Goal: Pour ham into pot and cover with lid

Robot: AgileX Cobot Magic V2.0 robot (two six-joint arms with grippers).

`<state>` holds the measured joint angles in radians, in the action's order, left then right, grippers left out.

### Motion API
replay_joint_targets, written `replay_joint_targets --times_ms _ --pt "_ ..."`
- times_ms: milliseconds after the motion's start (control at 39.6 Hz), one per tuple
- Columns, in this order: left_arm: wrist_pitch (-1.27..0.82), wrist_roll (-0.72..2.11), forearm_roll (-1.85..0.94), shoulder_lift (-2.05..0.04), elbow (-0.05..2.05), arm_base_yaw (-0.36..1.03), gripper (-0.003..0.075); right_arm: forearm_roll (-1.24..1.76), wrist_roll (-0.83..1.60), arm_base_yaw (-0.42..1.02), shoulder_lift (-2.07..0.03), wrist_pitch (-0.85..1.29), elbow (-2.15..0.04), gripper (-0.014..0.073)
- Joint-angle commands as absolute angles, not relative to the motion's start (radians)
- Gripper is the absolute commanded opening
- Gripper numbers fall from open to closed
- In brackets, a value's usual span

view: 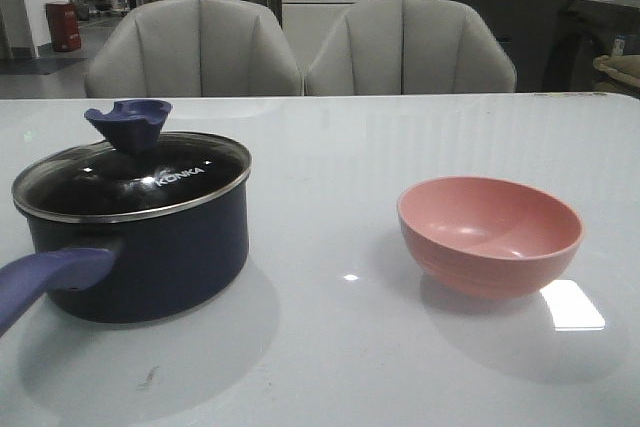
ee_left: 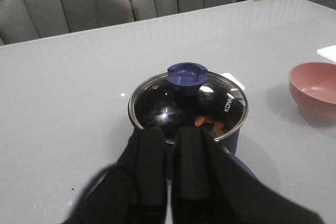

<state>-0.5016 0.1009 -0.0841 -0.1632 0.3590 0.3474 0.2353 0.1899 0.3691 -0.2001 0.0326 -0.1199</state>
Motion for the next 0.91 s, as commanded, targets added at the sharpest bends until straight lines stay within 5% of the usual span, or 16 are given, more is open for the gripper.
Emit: replay_joint_targets --times_ms 0,227,530,884 --pt "-0.421 0.094 -0.097 -0.173 0.383 0.347 0.0113 0.233 0.193 0.369 -0.207 -0.046 -0.149 0.0147" --pt "-0.332 0.094 -0.022 -0.146 0.303 0.324 0.0113 0.233 0.193 0.369 -0.207 -0.046 -0.149 0.0147" --pt "0.080 0.007 -0.020 -0.031 0.024 0.126 0.0113 0.233 0.193 0.369 -0.207 -0.046 -0.149 0.0147" --pt "0.059 0.000 0.000 0.017 -0.038 0.066 0.0113 0.233 0.193 0.369 -0.207 -0.046 -0.149 0.0147"
